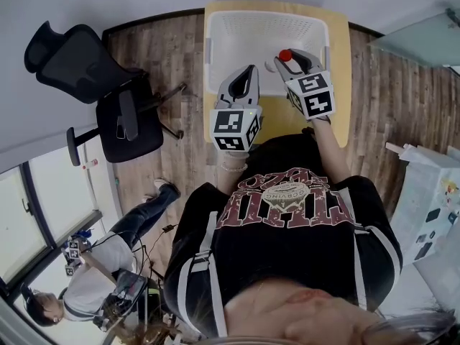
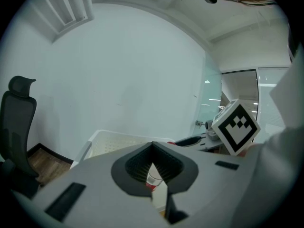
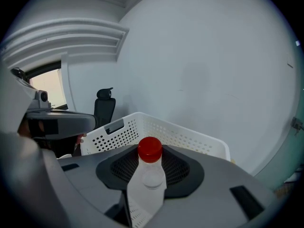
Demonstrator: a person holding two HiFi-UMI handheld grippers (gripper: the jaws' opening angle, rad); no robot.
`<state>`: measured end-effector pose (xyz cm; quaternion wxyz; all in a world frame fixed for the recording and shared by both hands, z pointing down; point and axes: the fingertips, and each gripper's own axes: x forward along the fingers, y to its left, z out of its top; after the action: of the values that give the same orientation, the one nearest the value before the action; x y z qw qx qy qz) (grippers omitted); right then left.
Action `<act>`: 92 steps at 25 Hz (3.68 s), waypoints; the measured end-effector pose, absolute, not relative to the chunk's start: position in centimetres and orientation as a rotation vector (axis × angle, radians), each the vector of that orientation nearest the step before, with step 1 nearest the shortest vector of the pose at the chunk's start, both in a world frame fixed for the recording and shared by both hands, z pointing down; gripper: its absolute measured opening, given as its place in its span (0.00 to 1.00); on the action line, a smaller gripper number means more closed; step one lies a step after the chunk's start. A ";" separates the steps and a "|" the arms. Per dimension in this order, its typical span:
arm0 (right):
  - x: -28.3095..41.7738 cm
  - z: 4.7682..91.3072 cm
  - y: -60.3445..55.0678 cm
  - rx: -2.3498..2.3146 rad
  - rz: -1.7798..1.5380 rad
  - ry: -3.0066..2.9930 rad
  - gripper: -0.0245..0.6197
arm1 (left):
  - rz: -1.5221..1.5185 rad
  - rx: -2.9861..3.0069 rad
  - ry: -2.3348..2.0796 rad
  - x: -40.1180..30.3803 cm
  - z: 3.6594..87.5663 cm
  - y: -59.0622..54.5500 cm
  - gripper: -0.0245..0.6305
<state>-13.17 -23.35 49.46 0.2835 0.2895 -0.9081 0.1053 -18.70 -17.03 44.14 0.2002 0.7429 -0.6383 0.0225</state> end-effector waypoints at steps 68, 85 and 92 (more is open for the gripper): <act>-2.4 32.1 -20.7 1.040 0.129 -2.722 0.29 | 0.100 2.253 -1.620 -9.5 42.5 -17.2 0.11; 2.2 30.0 -20.7 1.174 0.113 -2.721 0.29 | 0.120 2.319 -1.531 -6.0 42.5 -18.2 0.11; 4.3 29.9 -20.8 1.245 0.110 -2.685 0.29 | 0.131 2.352 -1.476 -4.2 42.6 -18.5 0.11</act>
<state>4.30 -20.81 29.93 0.0898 0.4187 -0.9029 0.0370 -4.16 -18.53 42.61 0.1797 0.8323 -0.5223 0.0464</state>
